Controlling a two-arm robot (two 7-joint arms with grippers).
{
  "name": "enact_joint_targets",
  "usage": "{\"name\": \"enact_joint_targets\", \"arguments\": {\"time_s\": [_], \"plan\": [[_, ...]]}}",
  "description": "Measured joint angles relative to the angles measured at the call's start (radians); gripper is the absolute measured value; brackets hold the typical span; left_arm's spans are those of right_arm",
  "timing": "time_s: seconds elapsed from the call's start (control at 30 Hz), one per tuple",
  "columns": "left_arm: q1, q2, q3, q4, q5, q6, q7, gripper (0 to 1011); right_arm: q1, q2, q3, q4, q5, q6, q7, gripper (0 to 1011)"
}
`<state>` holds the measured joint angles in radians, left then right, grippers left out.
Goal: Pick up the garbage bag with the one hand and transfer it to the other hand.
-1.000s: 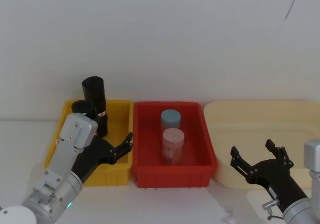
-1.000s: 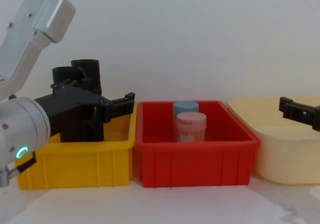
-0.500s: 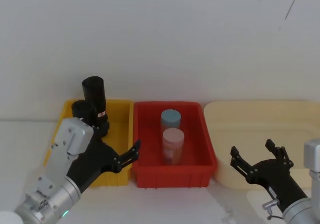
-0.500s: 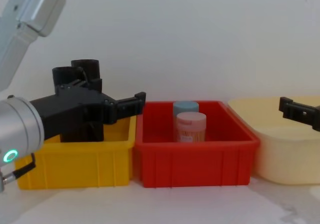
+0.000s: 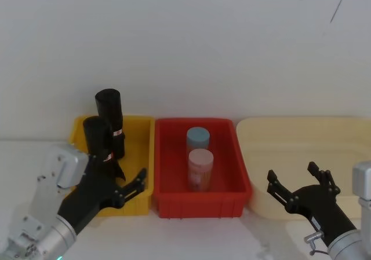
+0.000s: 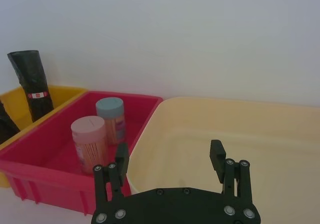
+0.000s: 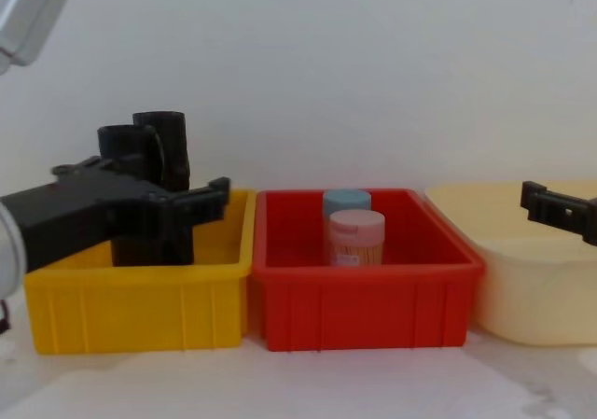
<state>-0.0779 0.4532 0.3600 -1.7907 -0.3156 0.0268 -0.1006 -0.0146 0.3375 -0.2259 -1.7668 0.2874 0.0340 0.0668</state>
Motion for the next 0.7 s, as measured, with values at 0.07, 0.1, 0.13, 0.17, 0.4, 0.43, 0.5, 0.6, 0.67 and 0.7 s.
{"name": "enact_joint_targets", "arguments": {"time_s": [0.07,0.1,0.13,0.17,0.4,0.43,0.5,0.6,0.67,0.7], "plan": [[0.01,0.002,-0.009,-0.009,0.003,0.007,0.013,1001,0.0,0.0,0.0,0.0,0.0,0.0,0.0,999],[0.016,0.003,-0.014,-0.013,0.004,0.01,0.018,1001,0.0,0.0,0.0,0.0,0.0,0.0,0.0,999],[0.026,0.005,-0.023,-0.022,0.006,0.016,0.03,1001,0.0,0.0,0.0,0.0,0.0,0.0,0.0,999],[0.03,0.006,-0.027,-0.026,0.008,0.019,0.036,1001,0.0,0.0,0.0,0.0,0.0,0.0,0.0,999],[0.069,0.015,-0.074,-0.056,0.018,0.048,0.085,1001,0.0,0.0,0.0,0.0,0.0,0.0,0.0,999],[0.073,0.016,-0.084,-0.059,0.018,0.053,0.091,1001,0.0,0.0,0.0,0.0,0.0,0.0,0.0,999],[0.076,0.019,-0.091,-0.06,0.018,0.057,0.094,1001,0.0,0.0,0.0,0.0,0.0,0.0,0.0,999],[0.076,0.022,-0.101,-0.06,0.018,0.066,0.095,1001,0.0,0.0,0.0,0.0,0.0,0.0,0.0,999],[0.072,0.024,-0.108,-0.054,0.014,0.074,0.091,1001,0.0,0.0,0.0,0.0,0.0,0.0,0.0,999],[0.069,0.025,-0.109,-0.051,0.012,0.076,0.088,1001,0.0,0.0,0.0,0.0,0.0,0.0,0.0,999]]}}
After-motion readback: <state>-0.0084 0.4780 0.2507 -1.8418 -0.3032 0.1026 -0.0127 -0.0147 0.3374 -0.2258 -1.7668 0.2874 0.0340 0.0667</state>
